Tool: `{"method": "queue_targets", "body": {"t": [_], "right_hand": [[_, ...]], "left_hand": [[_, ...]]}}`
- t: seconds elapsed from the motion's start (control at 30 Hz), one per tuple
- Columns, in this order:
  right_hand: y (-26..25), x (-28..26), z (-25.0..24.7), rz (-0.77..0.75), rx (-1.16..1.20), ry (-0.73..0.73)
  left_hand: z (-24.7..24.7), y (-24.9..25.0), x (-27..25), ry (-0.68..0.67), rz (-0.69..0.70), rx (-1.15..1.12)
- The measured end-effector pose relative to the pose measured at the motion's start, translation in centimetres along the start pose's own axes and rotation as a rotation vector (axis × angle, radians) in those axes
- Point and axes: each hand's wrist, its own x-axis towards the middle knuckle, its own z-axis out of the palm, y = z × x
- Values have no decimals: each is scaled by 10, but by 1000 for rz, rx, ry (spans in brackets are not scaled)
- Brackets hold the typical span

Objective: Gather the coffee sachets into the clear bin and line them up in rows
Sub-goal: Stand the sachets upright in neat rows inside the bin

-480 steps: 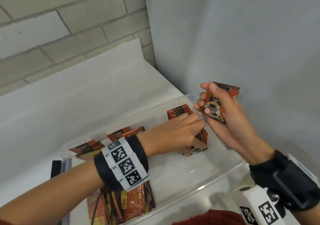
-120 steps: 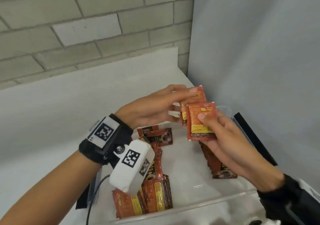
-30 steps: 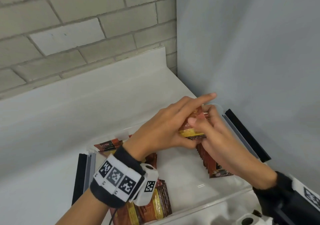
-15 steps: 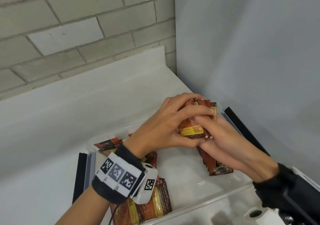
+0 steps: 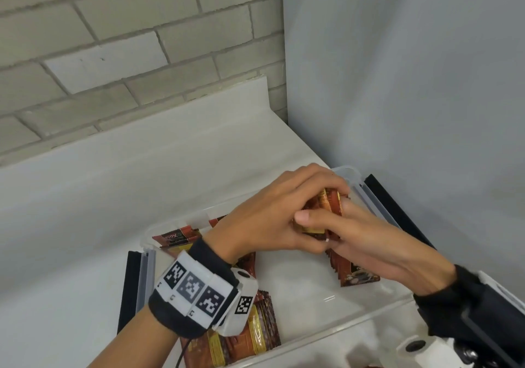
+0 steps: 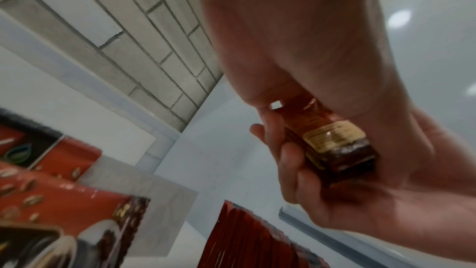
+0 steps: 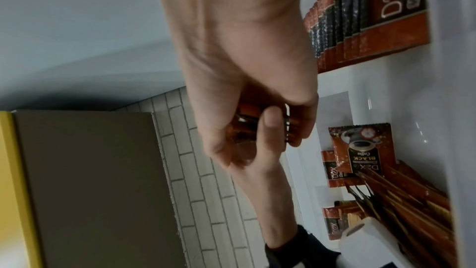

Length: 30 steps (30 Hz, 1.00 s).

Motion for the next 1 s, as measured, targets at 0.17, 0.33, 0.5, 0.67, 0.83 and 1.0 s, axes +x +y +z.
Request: {"method": "queue_targets", "body": {"t": [0.17,0.33,0.5,0.67,0.83,1.0], "right_hand": [[-9,-7,-16,17,46,-20],[-11,-20,-34,-11,98,83],[-6,-32,-48,-27,157,150],[0,-31,-49,-47,190,166],[2,-27,-46,-63,230,172],[5,-25,-47,-33,339,148]], "left_hand": [[-4,11,10,-63,-15,13],[-5,15,20,-145,-195,-320],[-3,7,21,-4,-339,-427],[2,5,21,66,-415,-603],[0,3,17,135,-436,-698],[-3,-3,14,234,-243,-842]]}}
